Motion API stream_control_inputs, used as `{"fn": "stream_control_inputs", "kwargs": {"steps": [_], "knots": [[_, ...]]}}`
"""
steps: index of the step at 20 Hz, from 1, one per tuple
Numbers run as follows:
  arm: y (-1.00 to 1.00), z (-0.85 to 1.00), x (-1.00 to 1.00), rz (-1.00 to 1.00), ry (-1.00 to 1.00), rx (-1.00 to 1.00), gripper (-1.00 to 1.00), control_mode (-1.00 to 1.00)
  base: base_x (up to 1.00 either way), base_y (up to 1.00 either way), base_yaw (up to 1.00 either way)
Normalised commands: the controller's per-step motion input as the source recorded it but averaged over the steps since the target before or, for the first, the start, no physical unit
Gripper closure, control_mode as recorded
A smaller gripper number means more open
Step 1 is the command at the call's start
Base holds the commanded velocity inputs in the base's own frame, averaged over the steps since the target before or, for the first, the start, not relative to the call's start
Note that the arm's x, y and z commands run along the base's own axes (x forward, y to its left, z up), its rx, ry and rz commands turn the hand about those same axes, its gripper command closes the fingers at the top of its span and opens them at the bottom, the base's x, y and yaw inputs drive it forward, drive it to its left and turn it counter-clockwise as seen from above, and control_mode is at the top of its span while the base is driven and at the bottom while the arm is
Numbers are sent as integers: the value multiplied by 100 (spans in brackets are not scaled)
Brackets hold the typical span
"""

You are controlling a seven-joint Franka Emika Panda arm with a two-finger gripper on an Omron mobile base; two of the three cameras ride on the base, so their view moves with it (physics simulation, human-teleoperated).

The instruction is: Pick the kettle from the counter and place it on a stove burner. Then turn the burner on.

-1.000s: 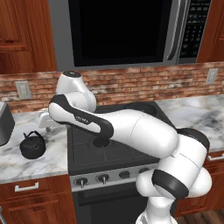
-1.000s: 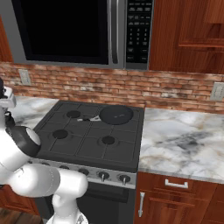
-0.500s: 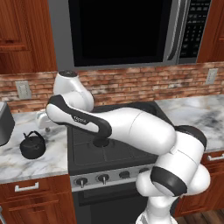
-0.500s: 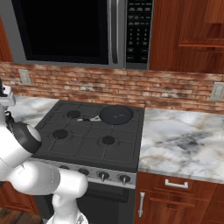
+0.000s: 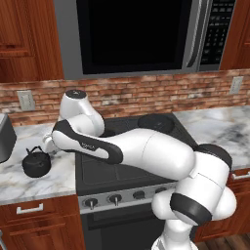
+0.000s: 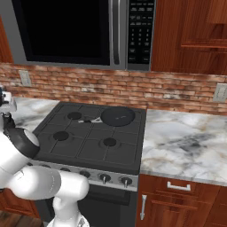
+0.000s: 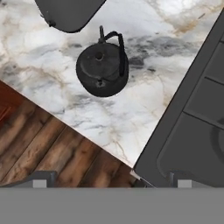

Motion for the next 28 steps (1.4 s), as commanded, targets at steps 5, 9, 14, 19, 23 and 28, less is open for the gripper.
{"fn": "stream_control_inputs", "kwargs": {"steps": [5,9,14,19,23,28], "knots": [[0,-4,5,6,-1,1,-100,-100,0,0,0],[0,0,9,7,0,3,-100,-100,0,0,0],[5,-5,15,8,0,3,-100,-100,0,0,0],[12,-11,20,8,-1,1,-100,-100,0,0,0],[17,-19,22,8,-2,0,-100,-100,0,0,0],[20,-15,28,6,-1,0,-100,-100,0,0,0]]}}
